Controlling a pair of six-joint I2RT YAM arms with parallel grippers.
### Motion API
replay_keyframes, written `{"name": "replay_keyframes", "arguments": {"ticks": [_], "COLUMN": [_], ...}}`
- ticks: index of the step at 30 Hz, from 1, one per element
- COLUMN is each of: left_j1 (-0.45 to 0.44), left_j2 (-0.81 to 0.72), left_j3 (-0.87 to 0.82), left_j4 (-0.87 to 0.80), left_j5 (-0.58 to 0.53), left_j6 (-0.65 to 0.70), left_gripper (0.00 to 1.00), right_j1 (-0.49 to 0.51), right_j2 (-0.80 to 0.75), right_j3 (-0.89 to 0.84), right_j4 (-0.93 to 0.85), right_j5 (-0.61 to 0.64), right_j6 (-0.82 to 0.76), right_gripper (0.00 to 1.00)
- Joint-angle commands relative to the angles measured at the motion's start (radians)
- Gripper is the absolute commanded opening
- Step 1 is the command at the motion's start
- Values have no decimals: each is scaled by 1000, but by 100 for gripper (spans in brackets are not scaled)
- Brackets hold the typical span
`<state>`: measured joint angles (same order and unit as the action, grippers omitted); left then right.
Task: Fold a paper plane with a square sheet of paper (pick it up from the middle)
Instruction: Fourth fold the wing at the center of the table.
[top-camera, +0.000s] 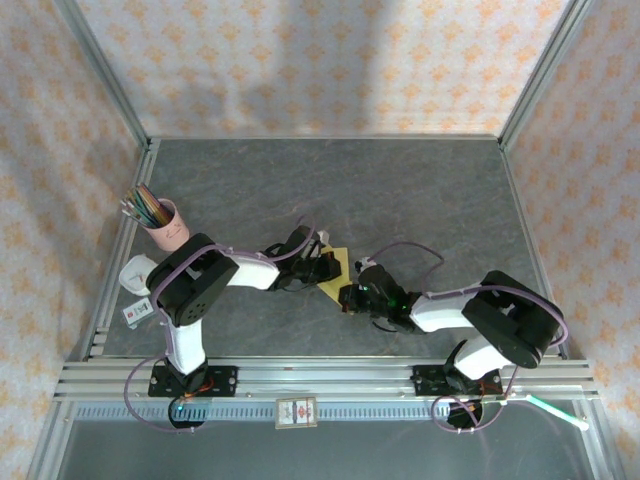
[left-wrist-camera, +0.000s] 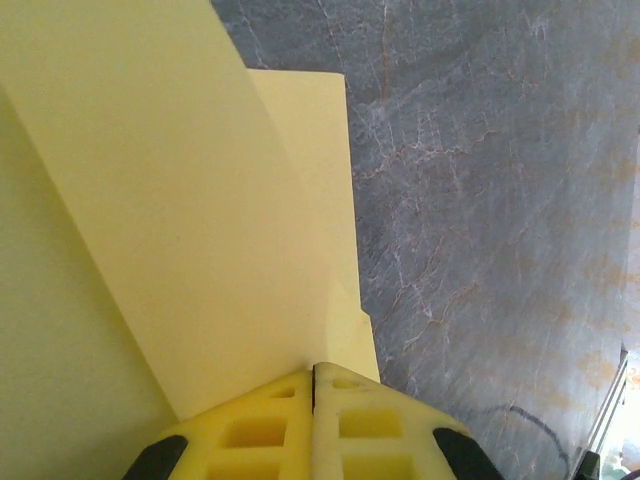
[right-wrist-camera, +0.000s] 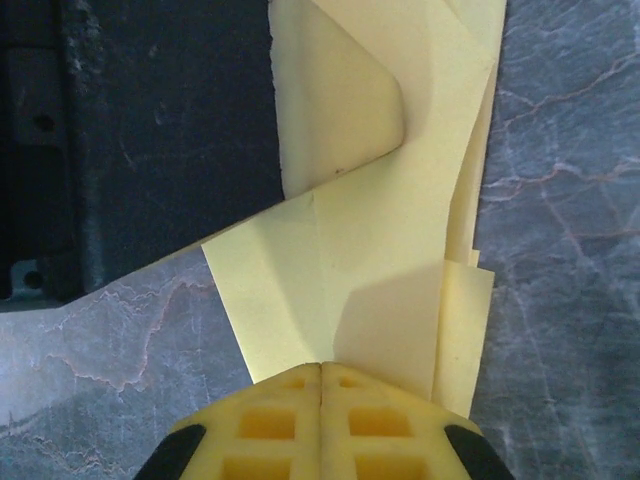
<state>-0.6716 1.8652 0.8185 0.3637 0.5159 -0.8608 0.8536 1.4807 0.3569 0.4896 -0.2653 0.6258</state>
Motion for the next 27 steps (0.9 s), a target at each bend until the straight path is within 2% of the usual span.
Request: {"name": "replay_keyframes", "arguments": {"ticks": [1, 9, 19, 27], "left_j1": [18, 29, 35, 35], "left_j2": [35, 67, 69, 66], "left_j3": [-12, -23, -12, -10], "left_j4": [-57, -80, -106, -111], "left_j5": [-73, -102, -126, -127], "left_j6": [45, 64, 77, 78], "left_gripper": [0, 0, 0, 0], "right_j1": [-9, -6, 33, 38], "right_j2": [-12, -40, -107, -248], "right_j3": [-30, -64, -99, -43], "right_j4": [-132, -139, -224, -348], "right_j5": [-19, -72, -75, 27], "right_j6": [-11, 13, 30, 16], "right_gripper": [0, 0, 0, 0]}}
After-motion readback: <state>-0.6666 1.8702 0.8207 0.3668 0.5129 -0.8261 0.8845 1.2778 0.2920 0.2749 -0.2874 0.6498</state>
